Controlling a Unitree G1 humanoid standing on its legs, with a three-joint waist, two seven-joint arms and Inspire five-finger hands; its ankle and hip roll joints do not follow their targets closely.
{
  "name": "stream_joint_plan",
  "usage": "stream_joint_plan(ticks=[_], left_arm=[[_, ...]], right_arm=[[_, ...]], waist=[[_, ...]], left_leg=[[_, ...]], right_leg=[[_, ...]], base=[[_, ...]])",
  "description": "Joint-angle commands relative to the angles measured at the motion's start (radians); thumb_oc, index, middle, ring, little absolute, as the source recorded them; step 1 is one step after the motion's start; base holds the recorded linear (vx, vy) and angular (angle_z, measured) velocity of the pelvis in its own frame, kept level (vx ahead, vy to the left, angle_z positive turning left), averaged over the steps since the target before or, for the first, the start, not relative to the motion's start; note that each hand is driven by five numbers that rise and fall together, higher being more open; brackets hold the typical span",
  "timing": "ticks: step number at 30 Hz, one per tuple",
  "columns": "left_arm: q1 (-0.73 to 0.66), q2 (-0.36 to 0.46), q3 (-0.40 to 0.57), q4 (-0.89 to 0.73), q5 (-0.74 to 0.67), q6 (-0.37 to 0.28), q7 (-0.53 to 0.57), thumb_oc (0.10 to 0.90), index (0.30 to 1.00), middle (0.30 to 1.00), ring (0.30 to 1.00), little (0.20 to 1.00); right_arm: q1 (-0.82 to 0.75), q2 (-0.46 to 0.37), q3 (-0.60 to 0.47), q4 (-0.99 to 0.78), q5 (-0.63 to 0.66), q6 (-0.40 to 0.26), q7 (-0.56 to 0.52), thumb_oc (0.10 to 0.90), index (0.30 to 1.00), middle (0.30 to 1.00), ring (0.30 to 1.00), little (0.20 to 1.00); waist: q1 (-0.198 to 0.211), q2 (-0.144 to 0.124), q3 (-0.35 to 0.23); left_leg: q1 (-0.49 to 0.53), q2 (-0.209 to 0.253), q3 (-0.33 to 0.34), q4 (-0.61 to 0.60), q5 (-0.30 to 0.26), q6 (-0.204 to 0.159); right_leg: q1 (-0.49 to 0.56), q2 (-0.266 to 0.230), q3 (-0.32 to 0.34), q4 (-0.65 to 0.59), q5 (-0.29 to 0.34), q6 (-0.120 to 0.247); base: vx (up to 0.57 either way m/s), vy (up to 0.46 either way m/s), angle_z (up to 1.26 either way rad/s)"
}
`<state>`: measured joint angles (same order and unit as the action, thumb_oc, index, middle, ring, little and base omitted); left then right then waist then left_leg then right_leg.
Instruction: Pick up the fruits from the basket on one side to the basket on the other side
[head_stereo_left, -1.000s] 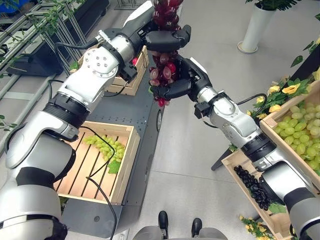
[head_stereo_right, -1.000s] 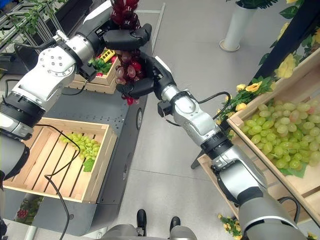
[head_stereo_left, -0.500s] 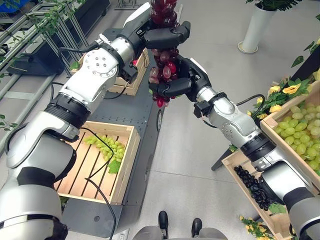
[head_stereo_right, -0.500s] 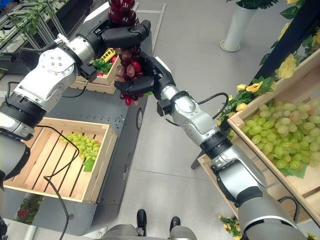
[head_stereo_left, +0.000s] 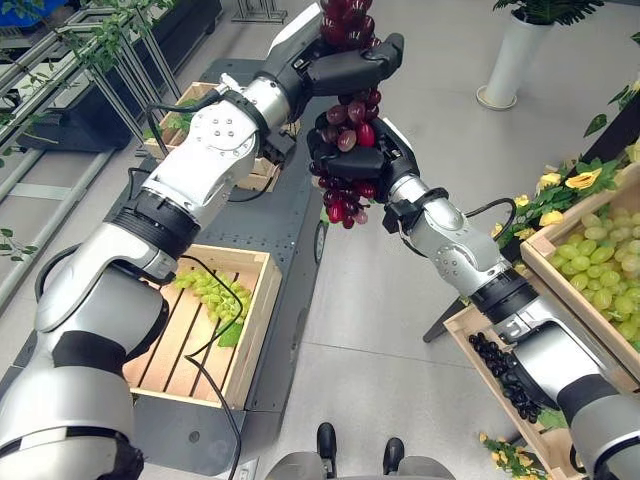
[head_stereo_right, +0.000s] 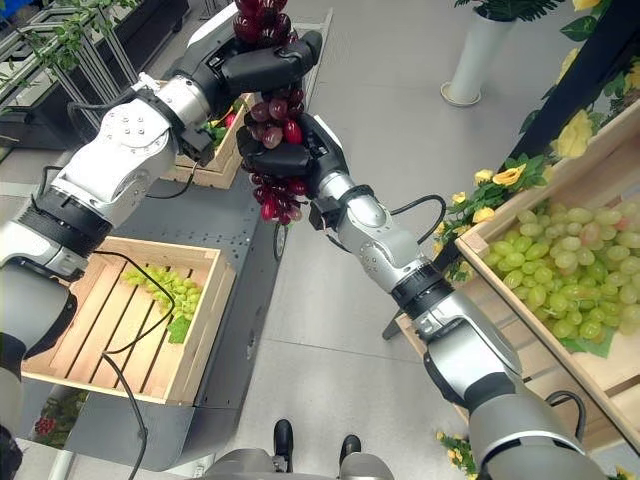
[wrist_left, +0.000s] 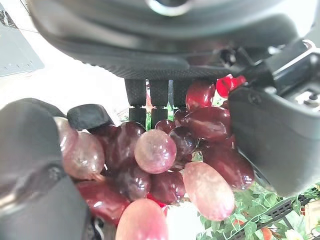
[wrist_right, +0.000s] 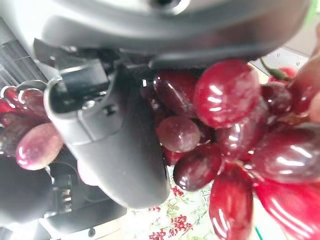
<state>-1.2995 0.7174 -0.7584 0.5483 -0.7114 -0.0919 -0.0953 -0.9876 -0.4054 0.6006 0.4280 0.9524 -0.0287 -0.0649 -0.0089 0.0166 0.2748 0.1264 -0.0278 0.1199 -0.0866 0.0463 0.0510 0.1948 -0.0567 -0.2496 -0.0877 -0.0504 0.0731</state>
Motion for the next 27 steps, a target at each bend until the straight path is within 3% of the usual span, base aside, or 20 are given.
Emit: stream_joint_plan(ticks=[1,16,20,27], left_arm=[[-0.098,-0.063,0.054,0.131,-0.047,-0.073,0.094,0.800,0.900,0.900,0.900,0.900],[0.046,0.036,0.168,0.270,0.052,0.010,0.127,0.800,0.900,0.900,0.900,0.900],[0.101,0.062,0.193,0.323,0.152,0.018,0.081,0.800,0.900,0.900,0.900,0.900],[0.165,0.082,0.233,0.388,0.155,0.016,0.053,0.800,0.900,0.900,0.900,0.900]], right_arm=[[-0.072,0.079,-0.038,0.062,0.035,-0.187,-0.005,0.400,0.300,0.300,0.300,0.300],[0.047,0.015,-0.122,0.061,-0.010,-0.236,-0.023,0.400,0.300,0.300,0.300,0.300],[0.093,0.005,-0.148,0.065,-0.018,-0.236,-0.050,0.400,0.300,0.300,0.300,0.300],[0.159,-0.005,-0.169,0.097,-0.015,-0.244,-0.024,0.400,0.300,0.300,0.300,0.300]], waist=[[0.031,0.027,-0.271],[0.008,0.031,-0.260],[-0.003,0.034,-0.254],[-0.021,0.035,-0.247]], left_leg=[[0.027,-0.017,-0.012,-0.001,-0.128,-0.055],[0.036,-0.011,0.010,0.000,-0.132,-0.056],[0.038,-0.008,0.021,0.000,-0.134,-0.055],[0.047,-0.007,0.041,0.001,-0.136,-0.054]], right_leg=[[-0.026,0.021,0.010,0.000,-0.025,-0.010],[-0.027,0.024,0.028,0.000,-0.022,-0.011],[-0.030,0.025,0.038,0.000,-0.019,-0.012],[-0.031,0.028,0.053,0.000,-0.013,-0.012]], base=[[0.00,0.000,0.00],[0.00,0.003,-0.01],[0.01,0.014,-0.08],[0.00,0.006,-0.02]])
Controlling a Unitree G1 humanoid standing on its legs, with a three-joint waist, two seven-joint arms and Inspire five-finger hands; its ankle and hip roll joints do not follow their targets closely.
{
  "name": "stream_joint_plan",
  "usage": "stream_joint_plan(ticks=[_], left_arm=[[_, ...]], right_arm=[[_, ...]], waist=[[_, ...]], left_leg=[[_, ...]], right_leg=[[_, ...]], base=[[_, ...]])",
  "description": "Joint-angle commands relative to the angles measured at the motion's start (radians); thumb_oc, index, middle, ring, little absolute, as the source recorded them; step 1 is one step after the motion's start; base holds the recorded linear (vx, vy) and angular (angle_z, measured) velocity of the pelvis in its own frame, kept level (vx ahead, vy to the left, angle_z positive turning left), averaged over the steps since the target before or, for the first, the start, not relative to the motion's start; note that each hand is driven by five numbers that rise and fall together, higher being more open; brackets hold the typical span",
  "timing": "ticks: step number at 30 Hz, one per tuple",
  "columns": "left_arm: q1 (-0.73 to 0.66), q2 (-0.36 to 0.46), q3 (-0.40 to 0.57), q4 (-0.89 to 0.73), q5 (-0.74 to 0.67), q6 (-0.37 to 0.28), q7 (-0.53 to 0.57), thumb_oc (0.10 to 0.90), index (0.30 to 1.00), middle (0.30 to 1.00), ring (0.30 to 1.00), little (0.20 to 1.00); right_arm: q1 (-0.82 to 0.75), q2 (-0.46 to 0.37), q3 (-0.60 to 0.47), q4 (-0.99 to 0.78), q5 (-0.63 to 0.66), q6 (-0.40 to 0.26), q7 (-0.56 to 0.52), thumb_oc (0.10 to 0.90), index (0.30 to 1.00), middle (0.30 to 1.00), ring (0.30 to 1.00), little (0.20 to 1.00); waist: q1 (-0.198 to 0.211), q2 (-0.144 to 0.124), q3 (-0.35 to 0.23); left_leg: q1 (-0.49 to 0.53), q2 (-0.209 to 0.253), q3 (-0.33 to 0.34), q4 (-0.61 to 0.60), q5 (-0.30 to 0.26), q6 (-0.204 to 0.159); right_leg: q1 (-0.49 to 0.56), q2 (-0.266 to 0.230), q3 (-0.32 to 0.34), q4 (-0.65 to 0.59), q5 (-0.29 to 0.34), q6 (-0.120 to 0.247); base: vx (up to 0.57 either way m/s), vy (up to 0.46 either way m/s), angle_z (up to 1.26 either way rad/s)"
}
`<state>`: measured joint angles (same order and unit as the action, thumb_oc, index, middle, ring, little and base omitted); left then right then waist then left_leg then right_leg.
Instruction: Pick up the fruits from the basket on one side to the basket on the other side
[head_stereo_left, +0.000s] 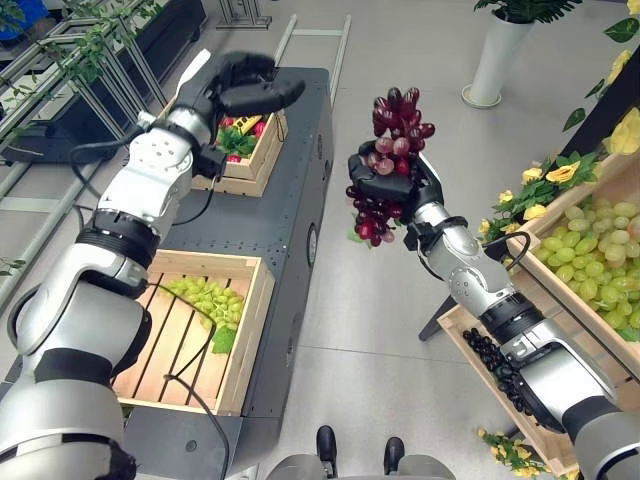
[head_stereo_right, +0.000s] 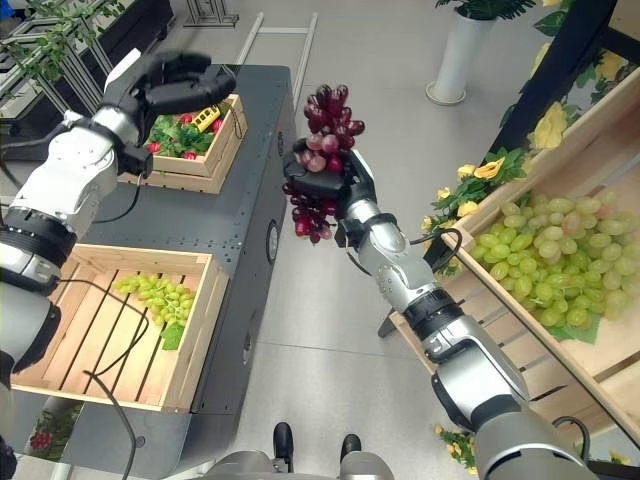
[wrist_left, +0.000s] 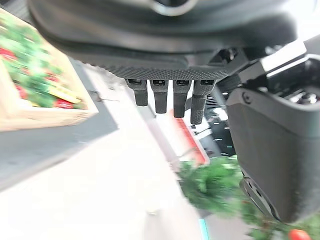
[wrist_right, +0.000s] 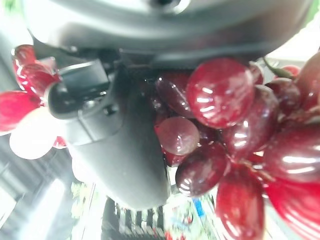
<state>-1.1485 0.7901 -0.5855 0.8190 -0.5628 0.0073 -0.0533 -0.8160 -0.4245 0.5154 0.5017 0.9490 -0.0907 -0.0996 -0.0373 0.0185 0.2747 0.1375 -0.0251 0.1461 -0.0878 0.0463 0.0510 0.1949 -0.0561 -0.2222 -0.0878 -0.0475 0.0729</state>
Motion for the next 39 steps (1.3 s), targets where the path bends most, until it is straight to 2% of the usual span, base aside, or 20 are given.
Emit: stream_joint_plan(ticks=[1,4,10,11,13,16,18,19,23,24,26,33,39], left_arm=[[0.024,0.010,0.068,0.121,0.002,-0.087,0.012,0.800,0.900,0.900,0.900,0.900],[0.049,0.004,0.093,0.126,-0.014,-0.107,0.023,0.800,0.900,0.900,0.900,0.900],[0.119,-0.020,0.154,0.101,-0.062,-0.195,0.030,0.800,0.900,0.900,0.900,0.900],[0.173,-0.042,0.180,0.059,-0.070,-0.255,0.024,0.800,0.900,0.900,0.900,0.900],[0.242,-0.072,0.213,0.003,-0.084,-0.307,0.032,0.800,0.900,0.900,0.900,0.900],[0.343,-0.124,0.257,-0.070,-0.063,-0.358,0.065,0.800,0.900,0.900,0.900,0.900],[0.429,-0.191,0.288,-0.121,-0.043,-0.395,0.091,0.800,0.900,0.900,0.900,0.900],[0.436,-0.198,0.291,-0.125,-0.044,-0.395,0.091,0.800,0.900,0.900,0.900,0.900],[0.565,-0.311,0.316,-0.167,0.027,-0.406,0.163,0.800,0.900,0.900,0.900,0.900],[0.570,-0.314,0.317,-0.168,0.029,-0.408,0.164,0.800,0.900,0.900,0.900,0.900],[0.655,-0.362,0.320,-0.195,0.065,-0.431,0.176,0.800,0.900,0.900,0.900,0.900],[0.808,-0.427,0.310,-0.242,0.118,-0.448,0.188,0.800,0.900,0.900,0.900,0.900],[0.878,-0.453,0.298,-0.239,0.113,-0.438,0.148,0.800,0.900,0.900,0.900,0.900]], right_arm=[[-0.005,0.012,-0.086,0.024,-0.013,-0.180,0.013,0.400,0.300,0.300,0.300,0.300],[0.014,0.014,-0.091,0.027,-0.024,-0.178,0.022,0.400,0.300,0.300,0.300,0.300],[0.066,0.015,-0.111,0.027,-0.071,-0.164,0.032,0.400,0.300,0.300,0.300,0.300],[0.102,0.016,-0.124,0.022,-0.105,-0.160,0.042,0.400,0.300,0.300,0.300,0.300],[0.150,0.014,-0.138,0.013,-0.135,-0.157,0.057,0.400,0.300,0.300,0.300,0.300],[0.225,0.019,-0.161,-0.011,-0.145,-0.148,0.070,0.400,0.300,0.300,0.300,0.300],[0.285,0.035,-0.178,-0.025,-0.161,-0.147,0.081,0.400,0.300,0.300,0.300,0.300],[0.289,0.036,-0.179,-0.026,-0.162,-0.146,0.081,0.400,0.300,0.300,0.300,0.300],[0.374,0.065,-0.207,-0.033,-0.196,-0.136,0.098,0.400,0.300,0.300,0.300,0.300],[0.377,0.066,-0.208,-0.033,-0.197,-0.135,0.099,0.400,0.300,0.300,0.300,0.300],[0.445,0.068,-0.222,-0.044,-0.242,-0.123,0.109,0.400,0.300,0.300,0.300,0.300],[0.586,0.063,-0.252,-0.045,-0.271,-0.111,0.154,0.400,0.300,0.300,0.300,0.300],[0.667,0.060,-0.293,0.002,-0.282,-0.112,0.178,0.400,0.300,0.300,0.300,0.300]], waist=[[0.005,0.032,-0.246],[-0.002,0.031,-0.243],[-0.017,0.029,-0.234],[-0.022,0.027,-0.229],[-0.026,0.024,-0.226],[-0.033,0.021,-0.219],[-0.039,0.015,-0.208],[-0.038,0.015,-0.209],[-0.046,0.002,-0.192],[-0.046,0.002,-0.192],[-0.053,-0.008,-0.184],[-0.061,-0.027,-0.171],[-0.072,-0.033,-0.151]], left_leg=[[0.037,-0.009,0.018,0.003,-0.136,-0.054],[0.038,-0.008,0.025,0.003,-0.137,-0.055],[0.042,-0.006,0.040,0.006,-0.144,-0.055],[0.046,-0.005,0.042,0.006,-0.148,-0.053],[0.048,-0.004,0.047,0.003,-0.149,-0.051],[0.049,-0.004,0.051,0.002,-0.152,-0.047],[0.050,-0.003,0.055,0.002,-0.156,-0.043],[0.049,-0.003,0.056,0.002,-0.155,-0.042],[0.058,0.001,0.068,0.000,-0.160,-0.037],[0.058,0.001,0.069,0.000,-0.161,-0.037],[0.066,0.004,0.077,0.000,-0.162,-0.034],[0.067,0.010,0.100,0.000,-0.161,-0.029],[0.071,0.015,0.118,0.000,-0.161,-0.024]], right_leg=[[-0.031,0.027,0.028,0.000,-0.014,-0.012],[-0.033,0.029,0.034,0.000,-0.011,-0.013],[-0.036,0.031,0.049,0.000,-0.007,-0.013],[-0.035,0.031,0.054,0.000,-0.007,-0.013],[-0.038,0.032,0.063,0.000,-0.005,-0.012],[-0.042,0.035,0.077,0.000,-0.002,-0.011],[-0.045,0.037,0.088,0.000,0.001,-0.011],[-0.048,0.037,0.090,0.000,0.002,-0.012],[-0.047,0.043,0.106,0.000,0.006,-0.008],[-0.047,0.043,0.107,0.000,0.006,-0.008],[-0.044,0.046,0.115,0.000,0.009,-0.004],[-0.051,0.054,0.133,0.000,0.024,0.002],[-0.056,0.058,0.147,0.004,0.036,0.007]], base=[[0.02,0.011,-0.06],[0.01,0.007,-0.06],[0.00,0.010,-0.10],[0.00,0.021,-0.07],[0.01,0.027,-0.13],[0.01,0.021,-0.14],[-0.01,0.020,-0.22],[-0.01,0.016,-0.23],[0.00,0.012,-0.24],[0.01,0.007,-0.32],[0.02,0.009,-0.22],[0.02,0.015,-0.15],[0.02,0.020,-0.05]])
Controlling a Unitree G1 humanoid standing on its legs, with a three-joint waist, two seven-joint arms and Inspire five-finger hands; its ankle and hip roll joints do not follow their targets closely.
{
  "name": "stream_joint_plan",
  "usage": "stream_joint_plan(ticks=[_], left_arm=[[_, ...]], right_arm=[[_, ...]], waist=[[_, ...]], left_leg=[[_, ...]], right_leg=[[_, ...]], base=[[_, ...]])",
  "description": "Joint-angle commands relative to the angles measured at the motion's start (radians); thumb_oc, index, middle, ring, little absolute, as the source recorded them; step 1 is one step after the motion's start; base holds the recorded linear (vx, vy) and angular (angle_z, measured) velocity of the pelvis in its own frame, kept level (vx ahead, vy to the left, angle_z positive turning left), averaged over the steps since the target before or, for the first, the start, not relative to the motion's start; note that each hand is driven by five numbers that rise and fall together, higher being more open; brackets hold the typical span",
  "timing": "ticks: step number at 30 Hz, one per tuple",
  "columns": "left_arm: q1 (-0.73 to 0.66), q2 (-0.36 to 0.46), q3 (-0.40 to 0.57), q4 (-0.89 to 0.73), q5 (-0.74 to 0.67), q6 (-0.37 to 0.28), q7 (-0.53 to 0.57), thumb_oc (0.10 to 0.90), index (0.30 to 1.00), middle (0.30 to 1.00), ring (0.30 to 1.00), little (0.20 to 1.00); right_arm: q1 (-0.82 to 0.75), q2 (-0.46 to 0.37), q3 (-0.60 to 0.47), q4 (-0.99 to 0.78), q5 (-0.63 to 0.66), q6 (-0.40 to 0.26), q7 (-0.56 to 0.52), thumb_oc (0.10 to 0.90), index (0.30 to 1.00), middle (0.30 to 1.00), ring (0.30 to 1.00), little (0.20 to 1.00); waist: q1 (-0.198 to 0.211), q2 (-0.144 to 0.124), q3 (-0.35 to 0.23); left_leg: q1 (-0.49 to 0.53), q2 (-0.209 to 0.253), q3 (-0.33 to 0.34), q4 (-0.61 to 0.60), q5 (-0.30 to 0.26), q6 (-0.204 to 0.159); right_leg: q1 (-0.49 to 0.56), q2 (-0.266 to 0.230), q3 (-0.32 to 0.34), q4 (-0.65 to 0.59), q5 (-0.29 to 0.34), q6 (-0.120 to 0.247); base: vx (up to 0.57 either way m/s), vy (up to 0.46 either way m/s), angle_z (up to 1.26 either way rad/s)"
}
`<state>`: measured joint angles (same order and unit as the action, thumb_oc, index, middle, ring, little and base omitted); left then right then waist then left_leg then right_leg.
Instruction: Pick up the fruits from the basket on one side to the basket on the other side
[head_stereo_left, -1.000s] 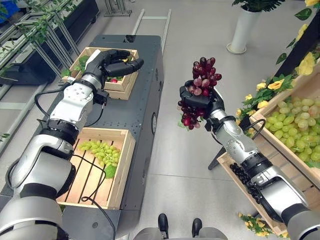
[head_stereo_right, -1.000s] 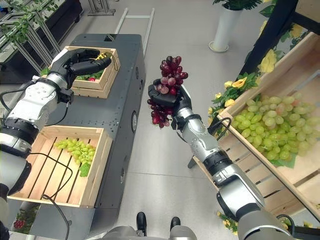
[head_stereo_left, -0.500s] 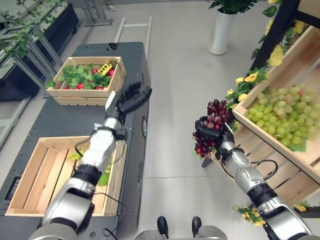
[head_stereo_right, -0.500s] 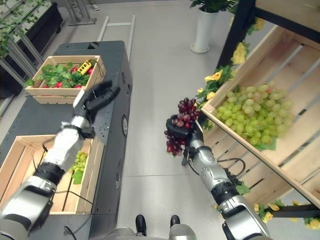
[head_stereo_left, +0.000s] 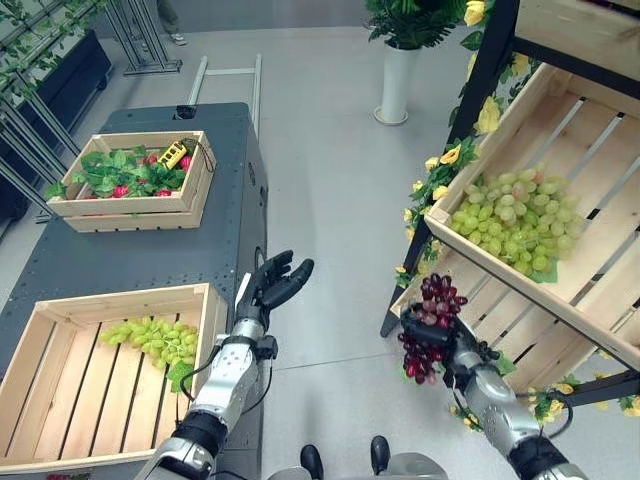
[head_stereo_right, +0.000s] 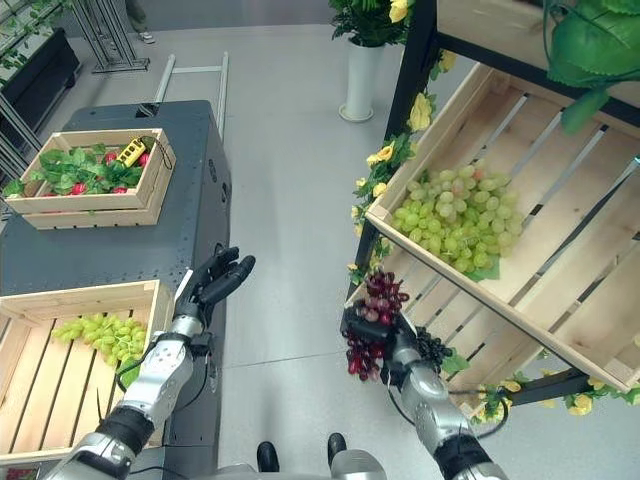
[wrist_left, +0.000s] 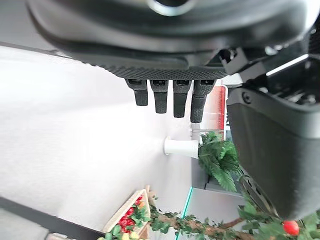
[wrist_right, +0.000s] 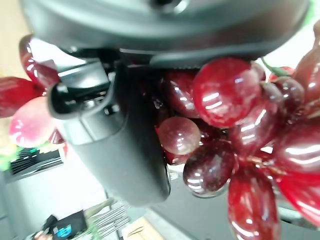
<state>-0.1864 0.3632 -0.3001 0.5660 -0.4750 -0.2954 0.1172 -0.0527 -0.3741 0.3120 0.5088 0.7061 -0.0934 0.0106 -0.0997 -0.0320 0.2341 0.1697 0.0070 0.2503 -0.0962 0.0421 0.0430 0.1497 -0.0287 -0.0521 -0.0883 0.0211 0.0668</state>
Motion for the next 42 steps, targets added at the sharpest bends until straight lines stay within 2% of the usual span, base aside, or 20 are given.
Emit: stream_joint_plan(ticks=[1,9,12,17,20,26,33,38,42], left_arm=[[-0.073,-0.026,0.004,0.013,0.042,-0.128,-0.028,0.800,0.900,0.900,0.900,0.900],[-0.023,-0.019,-0.019,0.026,0.038,-0.082,-0.040,0.800,0.900,0.900,0.900,0.900],[-0.037,-0.022,-0.037,0.020,0.033,-0.070,-0.027,0.800,0.900,0.900,0.900,0.900],[-0.155,-0.017,-0.101,0.008,0.039,-0.083,0.035,0.800,0.900,0.900,0.900,0.900],[-0.207,-0.021,-0.131,-0.001,0.042,-0.058,0.079,0.800,0.900,0.900,0.900,0.900],[-0.224,-0.031,-0.155,0.012,0.058,-0.051,0.082,0.800,0.900,0.900,0.900,0.900],[-0.251,0.019,-0.163,-0.017,0.062,-0.050,0.072,0.800,0.900,0.900,0.900,0.900],[-0.250,0.047,-0.165,-0.044,0.055,-0.021,0.053,0.800,0.900,0.900,0.900,0.900],[-0.240,0.066,-0.172,-0.070,0.054,-0.007,0.037,0.800,0.900,0.900,0.900,0.900]], right_arm=[[-0.082,0.008,-0.099,-0.001,-0.047,-0.109,0.073,0.400,0.300,0.300,0.300,0.300],[-0.018,0.011,-0.131,0.038,-0.088,-0.090,0.088,0.400,0.300,0.300,0.300,0.300],[-0.028,0.008,-0.120,0.038,-0.098,-0.105,0.066,0.400,0.300,0.300,0.300,0.300],[-0.149,-0.056,-0.093,0.016,-0.111,-0.129,0.017,0.400,0.300,0.300,0.300,0.300],[-0.185,-0.088,-0.093,-0.001,-0.104,-0.123,-0.024,0.400,0.300,0.300,0.300,0.300],[-0.217,-0.135,-0.124,0.042,-0.092,-0.158,-0.075,0.400,0.300,0.300,0.300,0.300],[-0.271,-0.194,-0.171,0.035,-0.098,-0.181,-0.173,0.400,0.300,0.300,0.300,0.300],[-0.302,-0.247,-0.205,0.017,-0.133,-0.177,-0.236,0.400,0.300,0.300,0.300,0.300],[-0.334,-0.303,-0.223,0.015,-0.125,-0.173,-0.262,0.400,0.300,0.300,0.300,0.300]], waist=[[-0.012,0.017,-0.104],[-0.039,0.018,-0.068],[-0.044,0.016,-0.038],[-0.043,-0.010,0.115],[-0.042,-0.027,0.182],[-0.022,-0.046,0.230],[0.008,-0.073,0.281],[0.031,-0.094,0.286],[0.043,-0.097,0.286]], left_leg=[[0.039,-0.016,0.018,0.009,-0.157,-0.015],[0.028,-0.014,0.055,0.009,-0.151,-0.008],[-0.009,-0.013,0.057,0.057,-0.176,-0.004],[-0.222,0.017,0.079,0.352,-0.252,0.004],[-0.348,0.034,0.065,0.512,-0.289,0.009],[-0.453,0.039,0.033,0.630,-0.328,0.014],[-0.574,0.052,-0.012,0.788,-0.377,0.020],[-0.676,0.054,-0.064,0.931,-0.433,0.035],[-0.726,0.057,-0.076,0.994,-0.450,0.037]], right_leg=[[-0.015,0.031,-0.020,0.009,-0.032,0.014],[-0.055,0.032,0.005,0.039,-0.032,0.021],[-0.092,0.026,0.007,0.080,-0.051,0.027],[-0.269,0.016,-0.008,0.281,-0.096,0.004],[-0.384,0.013,-0.033,0.425,-0.126,-0.015],[-0.471,0.018,-0.064,0.521,-0.155,-0.031],[-0.559,0.006,-0.119,0.669,-0.197,-0.047],[-0.636,-0.011,-0.156,0.800,-0.239,-0.066],[-0.676,-0.017,-0.173,0.849,-0.252,-0.073]], base=[[0.02,0.020,-0.09],[0.05,0.019,-0.08],[-0.03,0.016,-0.11],[-0.26,-0.019,-0.12],[-0.21,-0.020,0.00],[-0.09,-0.032,0.08],[-0.06,-0.067,0.15],[0.00,-0.068,0.15],[0.02,-0.051,0.12]])
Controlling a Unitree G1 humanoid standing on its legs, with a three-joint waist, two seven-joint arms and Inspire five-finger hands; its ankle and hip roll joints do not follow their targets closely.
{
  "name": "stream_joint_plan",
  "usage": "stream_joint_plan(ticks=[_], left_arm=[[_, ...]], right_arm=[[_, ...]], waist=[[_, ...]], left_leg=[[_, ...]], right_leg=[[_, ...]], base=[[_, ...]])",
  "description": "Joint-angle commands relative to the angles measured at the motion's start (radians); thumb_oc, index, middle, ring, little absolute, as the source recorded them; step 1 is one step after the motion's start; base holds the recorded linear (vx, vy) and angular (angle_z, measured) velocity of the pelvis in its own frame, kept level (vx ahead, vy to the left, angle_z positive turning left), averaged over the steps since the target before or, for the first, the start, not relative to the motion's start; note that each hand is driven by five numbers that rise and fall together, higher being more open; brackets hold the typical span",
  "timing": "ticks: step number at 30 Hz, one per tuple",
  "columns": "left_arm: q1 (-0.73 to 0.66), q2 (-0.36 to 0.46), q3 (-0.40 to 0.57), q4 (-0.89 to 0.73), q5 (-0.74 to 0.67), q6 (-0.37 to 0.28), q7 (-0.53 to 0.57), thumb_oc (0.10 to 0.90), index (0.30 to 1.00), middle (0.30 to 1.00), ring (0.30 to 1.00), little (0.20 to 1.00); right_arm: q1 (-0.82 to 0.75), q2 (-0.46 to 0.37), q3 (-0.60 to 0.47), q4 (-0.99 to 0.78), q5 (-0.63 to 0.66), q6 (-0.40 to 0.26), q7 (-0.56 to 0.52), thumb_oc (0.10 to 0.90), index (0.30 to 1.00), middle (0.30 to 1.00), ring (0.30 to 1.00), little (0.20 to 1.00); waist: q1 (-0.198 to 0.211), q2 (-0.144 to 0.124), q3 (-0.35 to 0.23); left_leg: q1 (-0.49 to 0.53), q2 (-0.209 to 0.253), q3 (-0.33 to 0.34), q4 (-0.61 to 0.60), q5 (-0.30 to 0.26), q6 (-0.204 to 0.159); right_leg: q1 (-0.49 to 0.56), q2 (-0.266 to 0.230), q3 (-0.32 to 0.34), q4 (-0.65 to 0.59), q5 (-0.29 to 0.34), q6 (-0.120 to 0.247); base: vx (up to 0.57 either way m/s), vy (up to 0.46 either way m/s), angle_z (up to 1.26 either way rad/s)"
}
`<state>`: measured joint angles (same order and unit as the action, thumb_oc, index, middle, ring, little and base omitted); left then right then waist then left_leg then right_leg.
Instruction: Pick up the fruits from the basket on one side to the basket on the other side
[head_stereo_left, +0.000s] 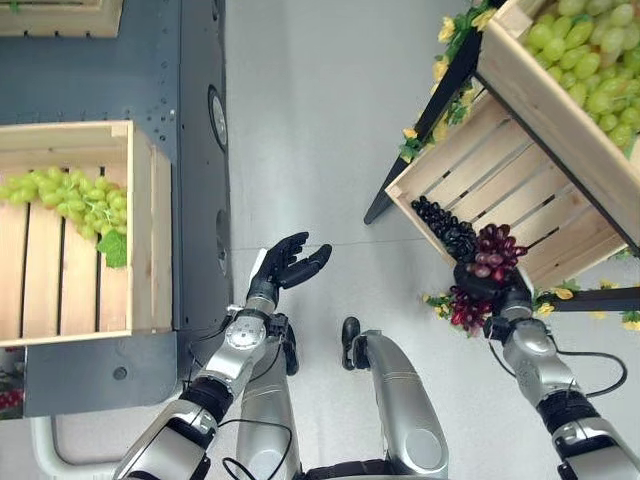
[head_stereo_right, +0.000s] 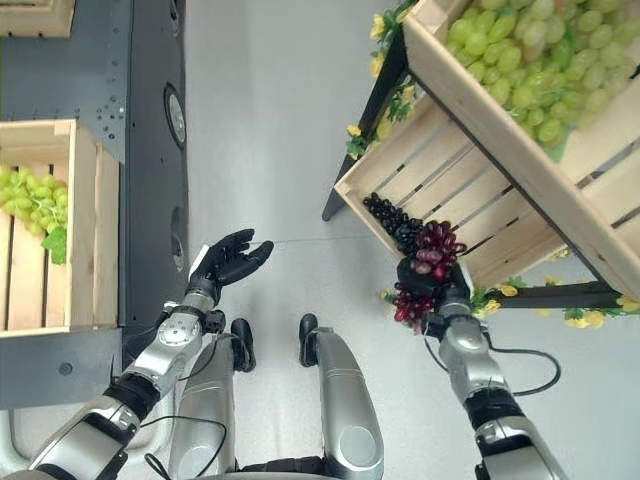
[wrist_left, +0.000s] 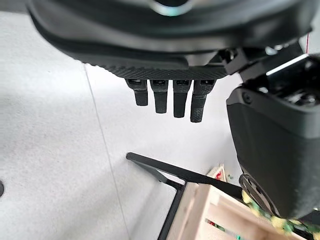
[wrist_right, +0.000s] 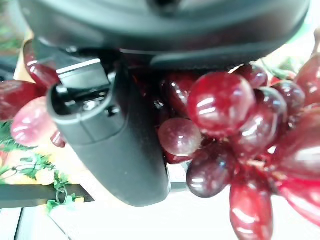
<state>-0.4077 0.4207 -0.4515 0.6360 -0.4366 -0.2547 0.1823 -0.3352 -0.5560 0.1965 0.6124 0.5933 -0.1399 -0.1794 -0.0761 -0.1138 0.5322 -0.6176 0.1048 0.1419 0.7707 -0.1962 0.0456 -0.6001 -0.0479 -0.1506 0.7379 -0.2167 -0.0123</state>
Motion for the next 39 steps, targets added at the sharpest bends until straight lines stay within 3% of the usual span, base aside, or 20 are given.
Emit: stream_joint_plan(ticks=[1,11,16,21,31,32,33,34,39], left_arm=[[-0.014,0.015,-0.026,-0.149,0.013,-0.047,-0.032,0.800,0.900,0.900,0.900,0.900],[-0.015,0.067,-0.040,-0.157,-0.021,-0.045,-0.057,0.800,0.900,0.900,0.900,0.900],[-0.009,0.103,-0.040,-0.162,-0.046,-0.055,-0.093,0.800,0.900,0.900,0.900,0.900],[0.016,0.116,-0.051,-0.180,-0.052,-0.079,-0.115,0.800,0.900,0.900,0.900,0.900],[0.028,0.129,-0.072,-0.199,-0.071,-0.099,-0.116,0.800,0.900,0.900,0.900,0.900],[0.030,0.129,-0.074,-0.200,-0.073,-0.100,-0.115,0.800,0.900,0.900,0.900,0.900],[0.034,0.128,-0.075,-0.204,-0.073,-0.102,-0.112,0.800,0.900,0.900,0.900,0.900],[0.037,0.129,-0.077,-0.207,-0.072,-0.103,-0.112,0.800,0.900,0.900,0.900,0.900],[0.048,0.134,-0.079,-0.214,-0.068,-0.114,-0.117,0.800,0.900,0.900,0.900,0.900]], right_arm=[[-0.080,-0.153,-0.121,-0.080,0.002,-0.116,-0.068,0.400,0.300,0.300,0.300,0.300],[-0.260,-0.298,-0.090,0.099,0.028,0.000,-0.053,0.400,0.300,0.300,0.300,0.300],[-0.344,-0.337,-0.065,0.196,0.042,0.021,-0.043,0.400,0.300,0.300,0.300,0.300],[-0.419,-0.367,-0.064,0.295,-0.020,0.074,-0.074,0.400,0.300,0.300,0.300,0.300],[-0.538,-0.405,0.004,0.409,-0.161,0.170,-0.121,0.400,0.300,0.300,0.300,0.300],[-0.540,-0.407,0.007,0.413,-0.171,0.179,-0.129,0.540,0.509,0.509,0.509,0.509],[-0.543,-0.407,0.013,0.427,-0.188,0.197,-0.141,0.540,0.509,0.509,0.509,0.509],[-0.545,-0.406,0.016,0.433,-0.197,0.207,-0.152,0.800,0.900,0.900,0.900,0.900],[-0.545,-0.402,0.024,0.453,-0.228,0.254,-0.213,0.800,0.900,0.900,0.900,0.900]], waist=[[0.025,-0.015,-0.012],[0.072,-0.024,-0.012],[0.095,-0.021,-0.012],[0.108,0.004,-0.012],[0.121,0.024,-0.012],[0.121,0.025,-0.012],[0.122,0.026,-0.012],[0.122,0.027,-0.012],[0.123,0.031,-0.012]], left_leg=[[0.041,-0.044,0.028,0.144,-0.217,0.034],[-0.068,-0.052,-0.012,0.245,-0.241,0.038],[-0.086,-0.061,-0.026,0.255,-0.238,0.040],[-0.088,-0.065,-0.024,0.257,-0.239,0.041],[-0.133,-0.057,-0.015,0.286,-0.230,0.049],[-0.135,-0.057,-0.014,0.287,-0.230,0.049],[-0.137,-0.055,-0.014,0.288,-0.230,0.048],[-0.137,-0.056,-0.014,0.286,-0.230,0.049],[-0.137,-0.055,-0.010,0.274,-0.226,0.053]], right_leg=[[0.055,0.002,-0.075,0.043,-0.020,0.005],[-0.038,-0.008,-0.094,0.140,-0.041,0.004],[-0.048,-0.007,-0.104,0.153,-0.043,0.003],[-0.054,-0.017,-0.106,0.175,-0.060,0.000],[-0.096,-0.033,-0.119,0.205,-0.059,-0.005],[-0.099,-0.034,-0.119,0.208,-0.061,-0.004],[-0.102,-0.035,-0.119,0.211,-0.063,-0.004],[-0.103,-0.034,-0.118,0.211,-0.063,-0.003],[-0.105,-0.032,-0.116,0.205,-0.064,-0.005]], base=[[0.03,-0.018,0.06],[0.03,-0.031,0.07],[0.04,-0.081,0.13],[0.01,-0.019,0.02],[0.01,0.004,0.02],[0.00,0.000,0.00],[0.00,0.000,0.00],[0.00,0.000,0.00],[0.00,0.000,0.00]])
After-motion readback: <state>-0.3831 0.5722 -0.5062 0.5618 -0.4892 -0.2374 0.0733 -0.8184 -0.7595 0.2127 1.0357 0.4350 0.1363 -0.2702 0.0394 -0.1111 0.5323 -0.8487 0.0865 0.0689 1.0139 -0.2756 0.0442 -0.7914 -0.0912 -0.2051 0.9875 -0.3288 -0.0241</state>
